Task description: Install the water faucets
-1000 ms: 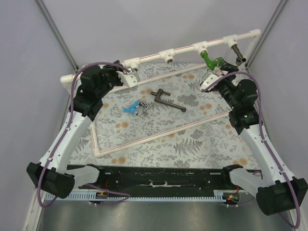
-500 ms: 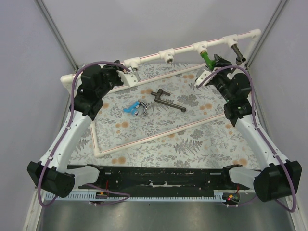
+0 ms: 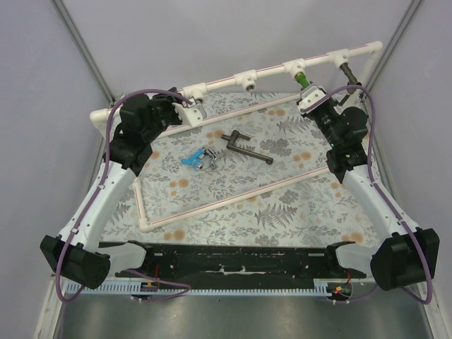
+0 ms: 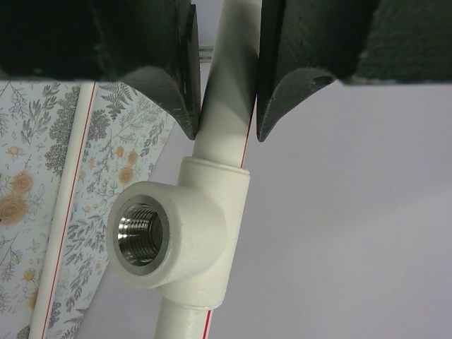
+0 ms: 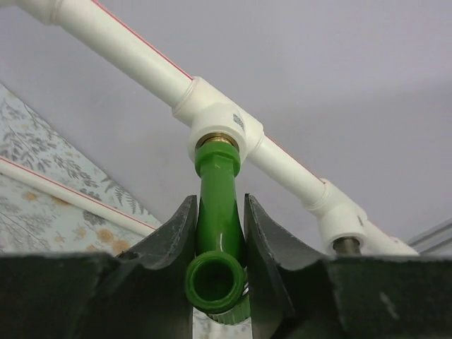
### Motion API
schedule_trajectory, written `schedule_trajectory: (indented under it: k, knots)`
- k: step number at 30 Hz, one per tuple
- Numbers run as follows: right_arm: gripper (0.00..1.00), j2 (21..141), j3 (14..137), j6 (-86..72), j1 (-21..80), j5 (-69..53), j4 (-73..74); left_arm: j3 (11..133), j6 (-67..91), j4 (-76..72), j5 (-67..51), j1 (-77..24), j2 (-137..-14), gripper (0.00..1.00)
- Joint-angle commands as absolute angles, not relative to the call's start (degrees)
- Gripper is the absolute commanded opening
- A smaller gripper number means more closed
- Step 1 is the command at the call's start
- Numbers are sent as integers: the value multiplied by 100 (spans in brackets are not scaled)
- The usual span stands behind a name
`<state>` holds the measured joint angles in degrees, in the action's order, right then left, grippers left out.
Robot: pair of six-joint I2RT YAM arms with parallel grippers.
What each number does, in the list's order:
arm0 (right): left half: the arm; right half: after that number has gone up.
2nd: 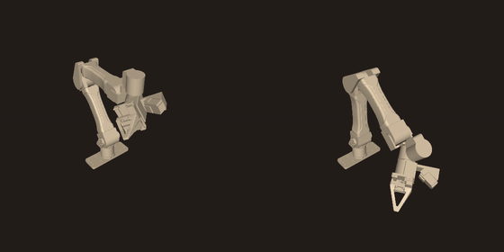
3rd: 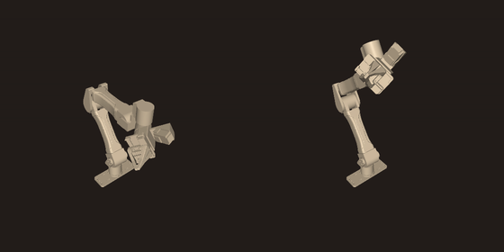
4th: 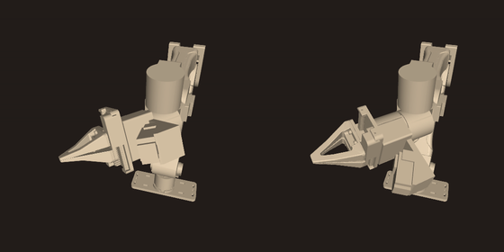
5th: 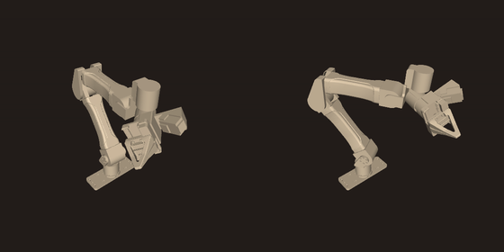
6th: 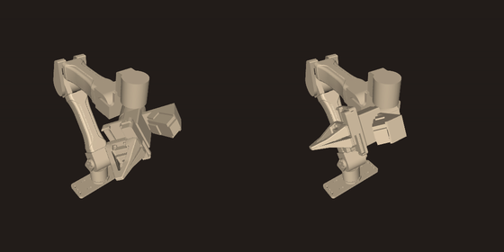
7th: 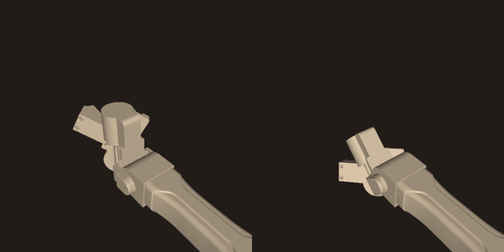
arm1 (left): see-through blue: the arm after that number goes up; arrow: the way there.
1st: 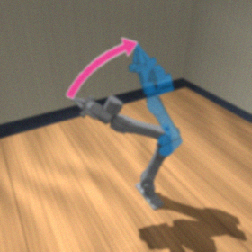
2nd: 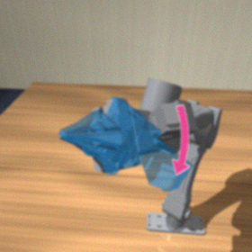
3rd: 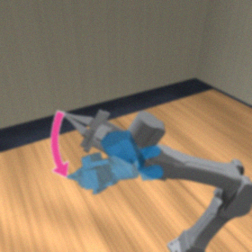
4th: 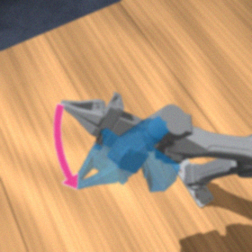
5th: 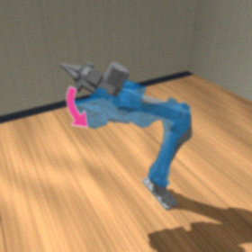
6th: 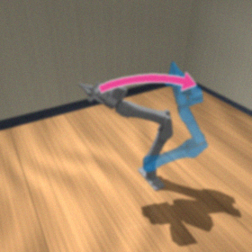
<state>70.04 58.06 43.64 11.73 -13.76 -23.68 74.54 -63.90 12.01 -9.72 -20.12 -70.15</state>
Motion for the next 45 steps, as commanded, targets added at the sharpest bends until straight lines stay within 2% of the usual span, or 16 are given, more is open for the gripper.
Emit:
schedule_trajectory:
  k: [1, 5, 8, 13, 16, 19, 26, 30, 34, 37, 45]
  knots:
    - [0, 7154, 5818, 974, 1143, -881, -2531, 7479, -5388, 1266, -1397, -2127, -7137, 2]
    - [0, 7198, 5914, -1996, 1151, -47, -2322, 7436, -5379, 1257, -1389, -2136, -7119, 2]
    - [0, 7294, 6152, -4588, 1134, 702, -1278, 7418, -5361, 1231, -1389, -2127, -7102, 2]
    - [0, 7654, 5767, -8710, 1073, 362, -1317, 7348, -5353, 1160, -1380, -2127, -7102, 2]
    - [0, 7988, 5730, -9826, 1037, -148, -1625, 7330, -5353, 1108, -1380, -2136, -7093, 2]
    - [2, 7999, 6037, -9056, 1037, -159, -1285, 7278, -5344, 1090, -1371, -2136, -7075, 2]
    - [51, 7235, 5740, -7421, 993, 447, -1353, 7216, -5344, 1037, -1310, -2127, -7031, 2]
    - [69, 6558, 5335, -6218, 958, 738, -1706, 7163, -5344, 1011, -1266, -2136, -7014, 2]
    - [79, 5908, 5344, -4285, 923, 931, -1328, 7154, -5317, 993, -1301, -2136, -6996, 2]
    - [81, 5494, 5352, -2486, 914, 854, -1292, 7172, -5309, 1002, -1318, -2136, -6996, 2]
    - [80, 5124, 5818, 3176, 923, -1088, 348, 7154, -5282, 993, -1327, -2136, -6944, 2]
